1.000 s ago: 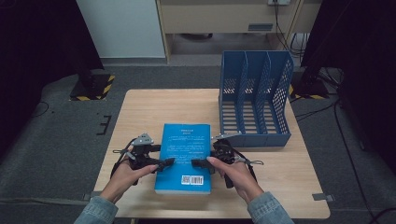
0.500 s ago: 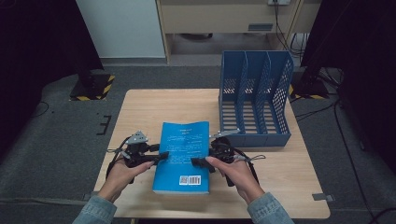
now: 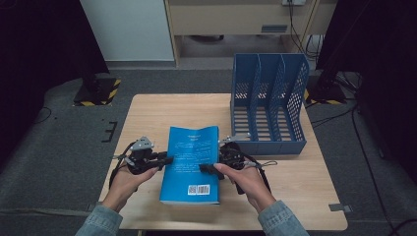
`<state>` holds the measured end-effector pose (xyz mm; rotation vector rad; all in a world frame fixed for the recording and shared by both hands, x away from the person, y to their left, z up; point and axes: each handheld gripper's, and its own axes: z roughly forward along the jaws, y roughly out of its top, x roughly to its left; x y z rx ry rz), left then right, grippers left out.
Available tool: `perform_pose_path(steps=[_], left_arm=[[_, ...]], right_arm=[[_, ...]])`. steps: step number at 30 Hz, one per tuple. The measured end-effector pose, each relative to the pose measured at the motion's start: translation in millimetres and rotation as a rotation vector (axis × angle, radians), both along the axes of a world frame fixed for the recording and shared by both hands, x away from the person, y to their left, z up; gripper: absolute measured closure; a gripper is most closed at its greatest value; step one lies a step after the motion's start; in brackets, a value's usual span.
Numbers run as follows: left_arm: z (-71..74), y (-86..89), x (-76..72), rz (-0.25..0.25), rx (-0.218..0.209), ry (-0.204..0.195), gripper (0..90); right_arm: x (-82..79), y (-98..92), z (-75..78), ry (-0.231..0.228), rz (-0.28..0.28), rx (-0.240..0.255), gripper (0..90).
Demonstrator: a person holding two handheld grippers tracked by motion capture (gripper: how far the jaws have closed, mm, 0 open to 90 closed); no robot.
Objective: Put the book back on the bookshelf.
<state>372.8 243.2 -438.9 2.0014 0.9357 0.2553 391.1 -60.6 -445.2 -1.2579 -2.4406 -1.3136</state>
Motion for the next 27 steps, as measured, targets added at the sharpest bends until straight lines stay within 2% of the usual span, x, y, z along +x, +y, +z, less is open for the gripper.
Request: perform_pose_path(steps=[3,9,11,12,14,17,19,27], left_arm=[[0.2,2.3,0.7,0.001,-0.007,0.011,70.6],[4.6,4.2,1.5,-0.007,0.012,0.022,74.8],[4.4,4.2,1.5,-0.009,0.008,0.02,75.5],[4.9,3.9,1.8,-0.007,0.011,0.019,76.1],[5.2,5.0,2.6,-0.006,-0.004,0.03,76.9],[6.5,5.5,2.3,-0.007,-0.004,0.032,77.9],[9.0,6.5,2.5,-0.012,-0.002,0.024,78.6],[27.9,7.8,12.2,-0.002,0.012,-0.009,81.1]], right_arm=[[0.4,1.1,0.8,-0.011,0.003,0.01,23.1],[3.1,4.9,4.3,-0.019,0.016,0.041,29.8],[3.7,6.8,4.7,-0.017,0.022,0.046,31.2],[5.3,12.0,5.3,0.003,0.057,0.043,32.6],[5.8,13.2,5.9,0.004,0.065,0.033,33.3],[6.3,11.7,5.9,0.007,0.067,0.045,35.9],[6.4,10.6,7.5,-0.004,0.067,0.065,38.2],[16.3,14.3,25.0,-0.09,0.078,0.034,41.4]])
